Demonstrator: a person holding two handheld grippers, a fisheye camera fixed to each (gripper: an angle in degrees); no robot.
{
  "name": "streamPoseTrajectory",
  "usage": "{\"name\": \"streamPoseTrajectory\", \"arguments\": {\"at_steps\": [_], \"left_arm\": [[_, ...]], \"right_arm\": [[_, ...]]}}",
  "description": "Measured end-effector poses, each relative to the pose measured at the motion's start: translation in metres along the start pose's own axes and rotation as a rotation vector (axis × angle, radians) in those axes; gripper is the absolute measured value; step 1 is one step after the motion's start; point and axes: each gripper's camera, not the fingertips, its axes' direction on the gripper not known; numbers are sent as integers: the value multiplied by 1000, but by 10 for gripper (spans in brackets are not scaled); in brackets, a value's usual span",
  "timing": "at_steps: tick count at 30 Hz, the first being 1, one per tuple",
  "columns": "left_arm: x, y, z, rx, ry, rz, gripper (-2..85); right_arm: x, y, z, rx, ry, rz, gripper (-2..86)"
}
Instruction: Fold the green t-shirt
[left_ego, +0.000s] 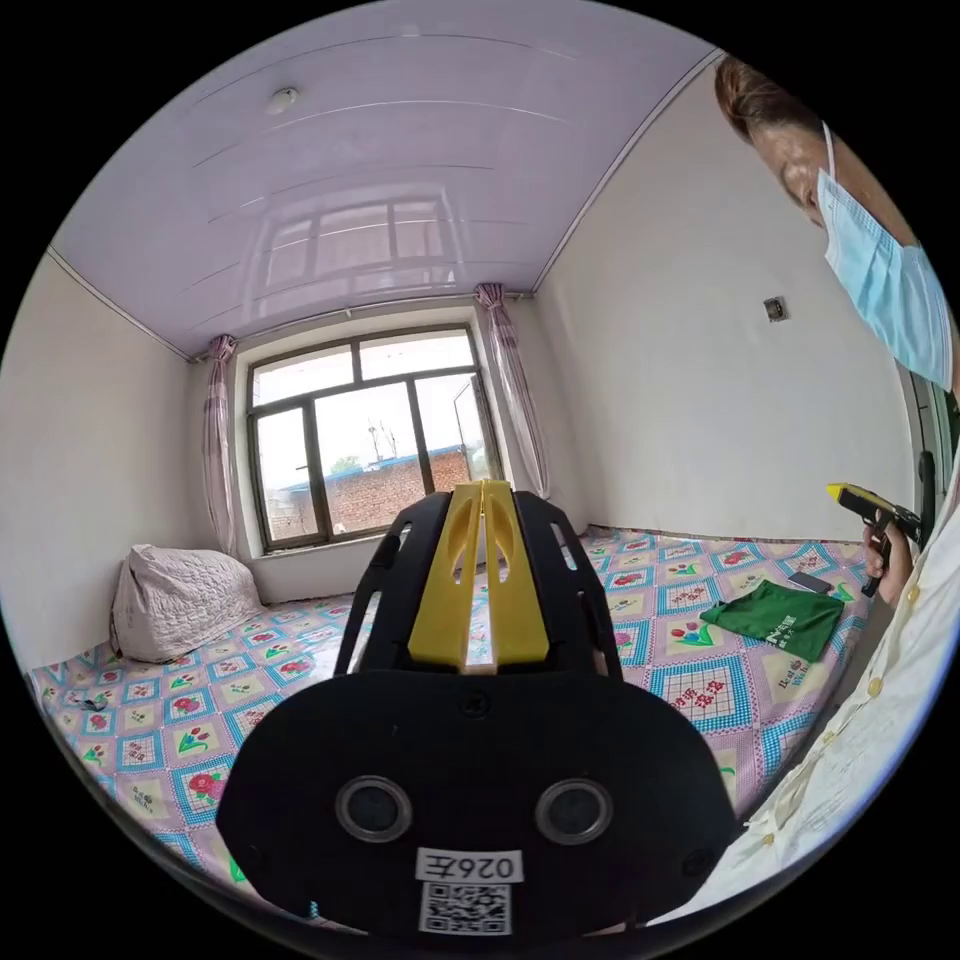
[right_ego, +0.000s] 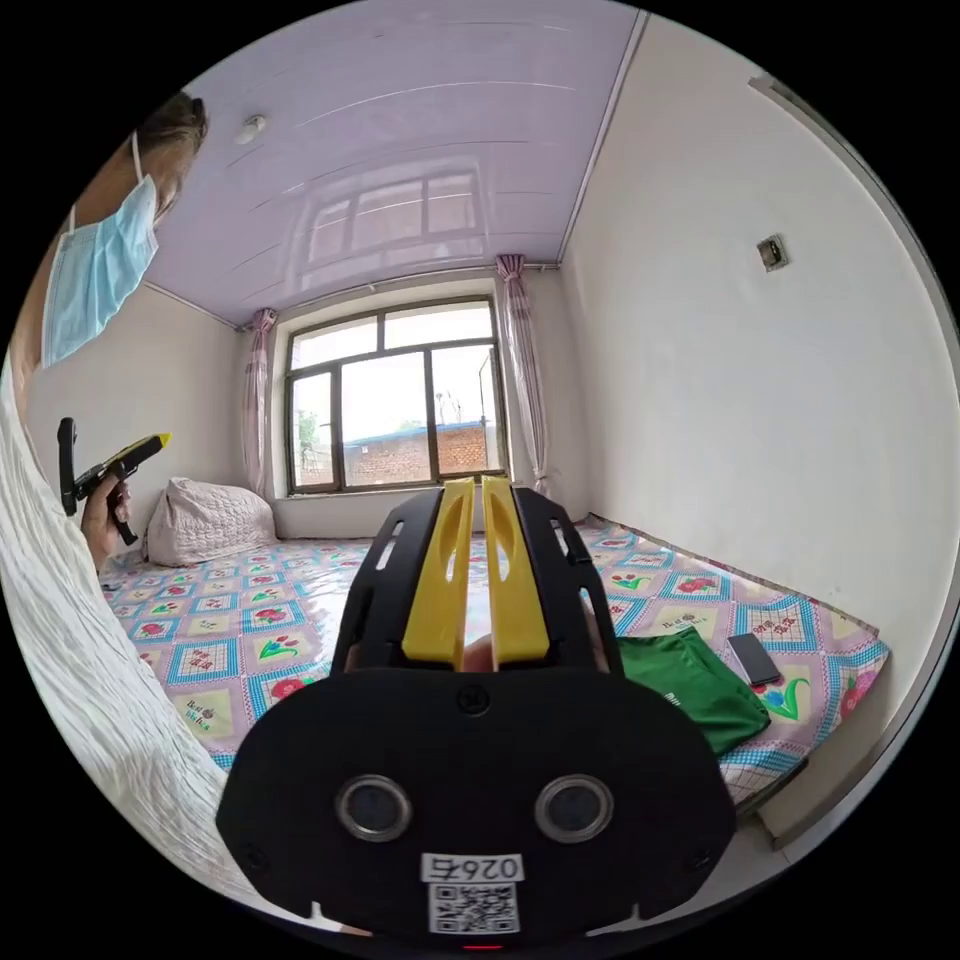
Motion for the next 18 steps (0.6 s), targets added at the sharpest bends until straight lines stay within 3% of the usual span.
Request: {"name": "streamPoseTrajectory", "arguments": {"at_steps": [5, 9, 13, 18], "left_arm": [[-11, -11, -40, 120, -18, -48, 5], [-7, -20, -65, 200, -23, -11, 69], [-9, -31, -79, 219, 46, -15, 9], [-10, -41, -94, 256, -6, 0, -4]], "right_arm": [[-2, 3, -17, 48, -77, 24, -10], [5, 5, -34, 82, -131, 101, -10], [9, 7, -51, 147, -241, 142, -10], [-3, 2, -72, 170, -223, 47, -9]]}}
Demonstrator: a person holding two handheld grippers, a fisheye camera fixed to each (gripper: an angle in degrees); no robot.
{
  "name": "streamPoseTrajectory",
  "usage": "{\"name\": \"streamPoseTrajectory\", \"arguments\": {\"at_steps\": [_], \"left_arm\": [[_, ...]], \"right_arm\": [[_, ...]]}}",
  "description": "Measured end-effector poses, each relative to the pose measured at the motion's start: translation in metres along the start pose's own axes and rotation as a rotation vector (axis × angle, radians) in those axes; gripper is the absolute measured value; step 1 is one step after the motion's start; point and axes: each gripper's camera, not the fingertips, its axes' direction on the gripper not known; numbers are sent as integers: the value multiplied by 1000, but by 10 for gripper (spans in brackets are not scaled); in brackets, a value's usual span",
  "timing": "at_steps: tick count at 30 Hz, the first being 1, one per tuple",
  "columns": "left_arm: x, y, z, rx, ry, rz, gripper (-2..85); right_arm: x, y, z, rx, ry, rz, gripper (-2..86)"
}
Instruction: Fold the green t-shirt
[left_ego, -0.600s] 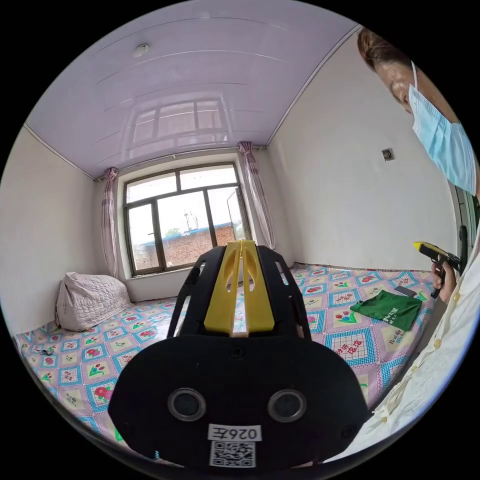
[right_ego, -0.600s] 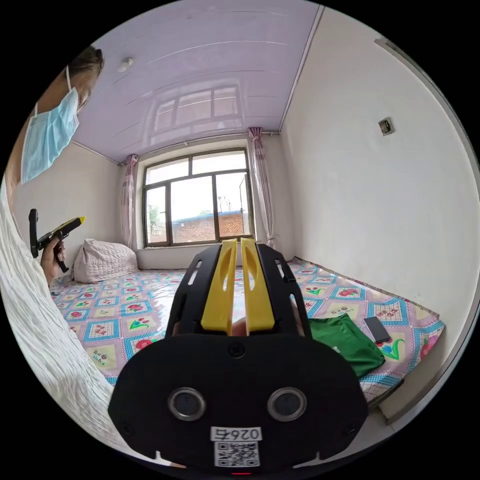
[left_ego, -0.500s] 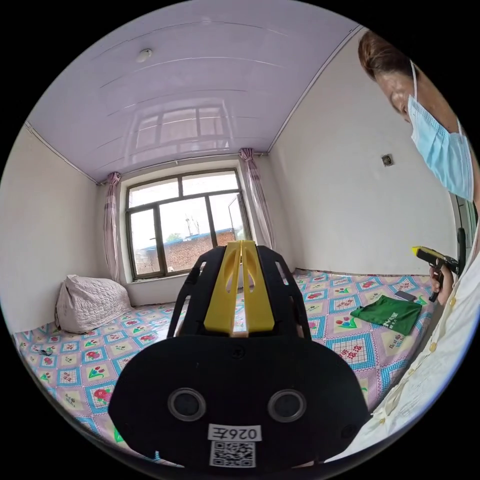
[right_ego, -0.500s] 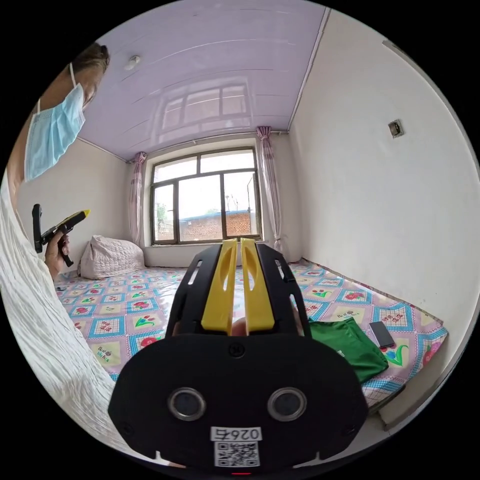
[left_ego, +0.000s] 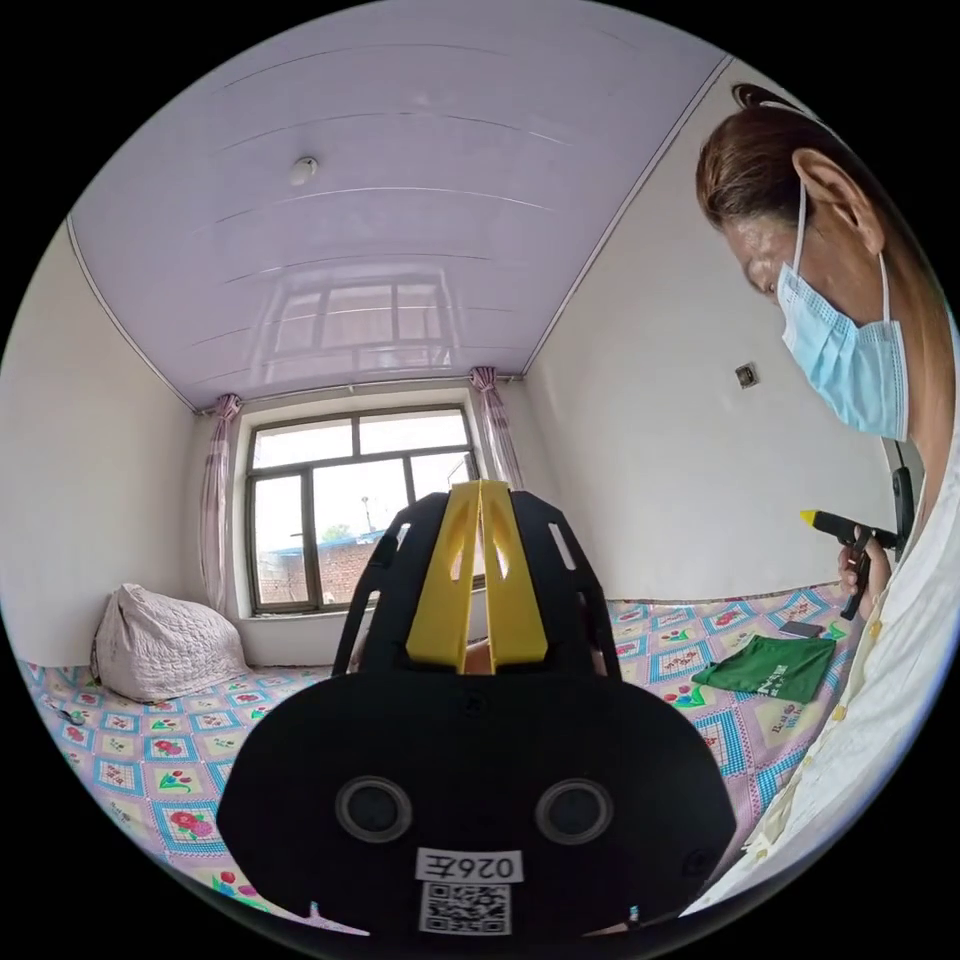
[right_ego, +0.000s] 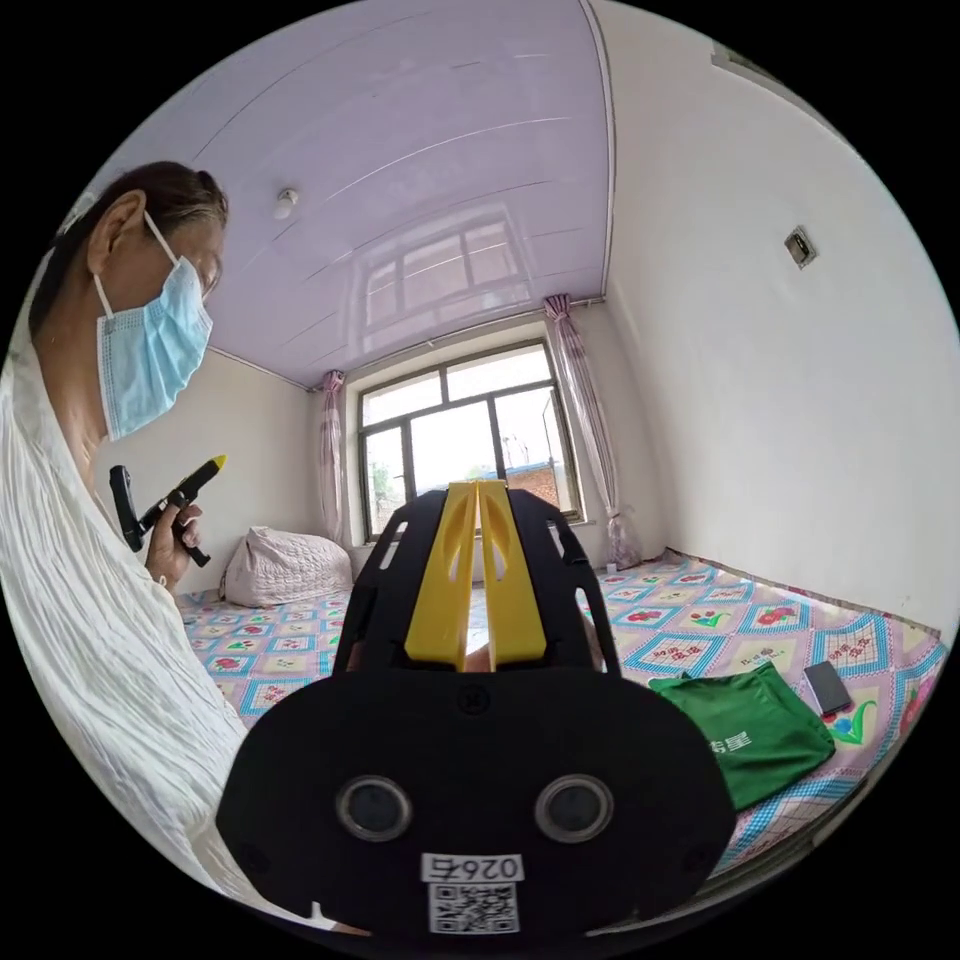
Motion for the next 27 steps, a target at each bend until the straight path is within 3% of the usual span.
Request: {"name": "streamPoseTrajectory", "arguments": {"at_steps": [8, 12, 17, 21, 27], "left_arm": [[1, -22, -11, 62, 2, 32, 43], [-3, -25, -7, 117, 49, 29, 5], [8, -25, 8, 151, -34, 114, 75], [21, -25, 26, 177, -27, 205, 9], [20, -20, 60, 207, -22, 272, -8]], "right_arm": [[-15, 0, -37, 150, 100, -69, 6], [0, 2, -43, 143, 25, 4, 18], [10, 5, -52, 184, -57, 24, -5], [7, 0, -55, 199, -85, -7, -9], [-3, -14, -59, 249, -56, -129, -9]]}}
